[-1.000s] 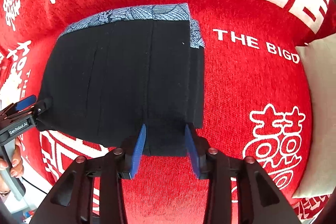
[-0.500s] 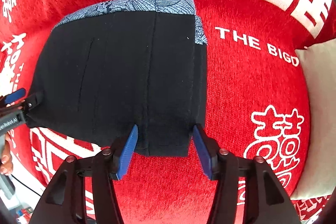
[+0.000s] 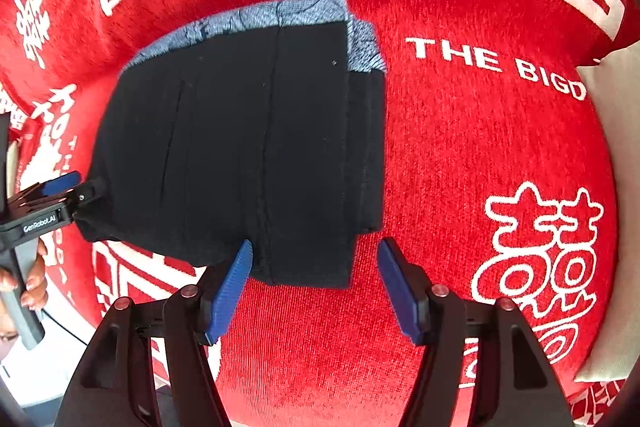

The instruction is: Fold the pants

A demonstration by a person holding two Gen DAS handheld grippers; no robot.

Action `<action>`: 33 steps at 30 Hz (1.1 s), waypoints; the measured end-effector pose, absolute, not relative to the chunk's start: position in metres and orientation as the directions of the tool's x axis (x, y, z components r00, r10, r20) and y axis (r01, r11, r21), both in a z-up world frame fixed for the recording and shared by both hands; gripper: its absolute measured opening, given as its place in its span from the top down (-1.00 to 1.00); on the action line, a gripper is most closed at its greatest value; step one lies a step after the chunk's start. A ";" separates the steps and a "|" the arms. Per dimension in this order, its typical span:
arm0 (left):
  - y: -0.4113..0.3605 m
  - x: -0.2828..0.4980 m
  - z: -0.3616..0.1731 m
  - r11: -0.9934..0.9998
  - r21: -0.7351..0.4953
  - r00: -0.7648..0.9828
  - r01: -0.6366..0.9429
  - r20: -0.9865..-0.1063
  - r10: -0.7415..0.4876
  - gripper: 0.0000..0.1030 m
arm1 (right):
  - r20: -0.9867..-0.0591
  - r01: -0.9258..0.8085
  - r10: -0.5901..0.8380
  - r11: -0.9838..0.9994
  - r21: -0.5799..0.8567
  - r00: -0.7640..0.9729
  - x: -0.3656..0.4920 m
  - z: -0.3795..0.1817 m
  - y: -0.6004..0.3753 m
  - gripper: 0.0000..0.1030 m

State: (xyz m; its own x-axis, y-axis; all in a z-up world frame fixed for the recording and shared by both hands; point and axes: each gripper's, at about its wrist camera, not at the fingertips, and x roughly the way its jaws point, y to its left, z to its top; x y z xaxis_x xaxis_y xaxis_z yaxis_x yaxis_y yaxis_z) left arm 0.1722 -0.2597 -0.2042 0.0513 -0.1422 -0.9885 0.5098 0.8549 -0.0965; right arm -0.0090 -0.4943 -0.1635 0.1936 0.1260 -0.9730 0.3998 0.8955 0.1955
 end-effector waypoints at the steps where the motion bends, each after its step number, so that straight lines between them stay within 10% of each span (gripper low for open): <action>1: -0.259 0.177 -0.202 0.855 -0.108 0.052 0.507 -0.986 -0.155 -0.76 | -0.968 0.405 0.143 0.888 0.218 0.208 -0.011 -0.162 -0.501 -0.34; 19: -0.264 0.246 -0.244 0.714 -0.556 -0.316 0.425 -0.830 -0.459 -0.75 | -0.704 0.443 0.582 0.548 0.710 0.407 -0.007 -0.215 -0.606 -0.34; 31: -0.284 0.247 -0.262 0.701 -0.598 -0.339 0.389 -0.800 -0.495 -0.75 | -0.654 0.391 0.654 0.528 0.754 0.379 0.012 -0.231 -0.607 -0.36; 33: -0.282 0.244 -0.257 0.699 -0.610 -0.328 0.374 -0.791 -0.515 -0.46 | -0.672 0.406 0.639 0.538 0.738 0.374 0.016 -0.229 -0.603 -0.14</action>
